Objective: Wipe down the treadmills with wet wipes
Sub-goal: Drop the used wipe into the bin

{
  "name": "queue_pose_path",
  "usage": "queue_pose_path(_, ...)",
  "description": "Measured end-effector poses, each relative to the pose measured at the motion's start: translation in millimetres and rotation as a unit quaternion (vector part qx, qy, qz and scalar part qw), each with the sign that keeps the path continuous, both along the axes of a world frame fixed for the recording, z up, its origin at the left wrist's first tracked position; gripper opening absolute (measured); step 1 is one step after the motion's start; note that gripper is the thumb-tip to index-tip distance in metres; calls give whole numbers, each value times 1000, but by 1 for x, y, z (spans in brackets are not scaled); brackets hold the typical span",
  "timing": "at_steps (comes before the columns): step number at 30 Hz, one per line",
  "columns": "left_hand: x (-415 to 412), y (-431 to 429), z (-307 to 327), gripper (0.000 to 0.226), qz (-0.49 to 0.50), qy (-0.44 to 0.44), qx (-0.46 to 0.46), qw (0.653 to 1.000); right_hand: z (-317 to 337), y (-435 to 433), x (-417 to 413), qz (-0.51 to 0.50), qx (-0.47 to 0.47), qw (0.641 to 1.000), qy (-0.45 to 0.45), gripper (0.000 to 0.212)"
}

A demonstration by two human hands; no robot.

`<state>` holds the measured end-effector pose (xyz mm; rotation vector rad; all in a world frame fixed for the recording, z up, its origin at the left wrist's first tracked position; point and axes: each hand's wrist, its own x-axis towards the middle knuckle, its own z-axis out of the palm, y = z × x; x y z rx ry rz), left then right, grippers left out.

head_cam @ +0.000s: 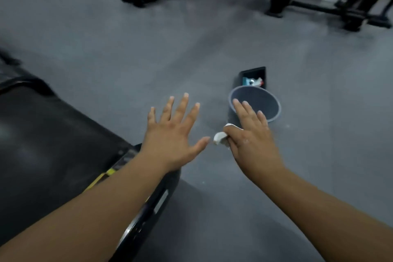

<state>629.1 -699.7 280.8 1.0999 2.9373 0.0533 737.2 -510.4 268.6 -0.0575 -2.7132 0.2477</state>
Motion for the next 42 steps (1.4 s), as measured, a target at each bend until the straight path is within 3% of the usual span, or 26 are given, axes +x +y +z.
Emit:
queue_pose_path(4, -21, 39, 26, 87, -43, -31, -5, 999, 31, 33, 0, -56, -18, 998, -32, 2)
queue_pose_path(13, -57, 99, 206, 86, -136, -64, -9, 989, 207, 72, -30, -119, -55, 990, -53, 14)
queue_pose_path(17, -74, 138, 240, 84, -174, -72, -47, 981, 238, 102, -51, -149, -59, 986, -40, 16)
queue_pose_path(23, -122, 226, 223, 82, -181, -71, -85, 977, 206, 186, -92, -174, -98, 977, -77, 27)
queue_pose_path(30, -167, 301, 188, 84, -176, -117, -125, 969, 158, 253, -130, -188, -151, 961, -136, 24)
queue_pose_path(42, -233, 339, 121, 85, -194, -160, -180, 951, 78, 257, -197, -228, -190, 935, -195, 15)
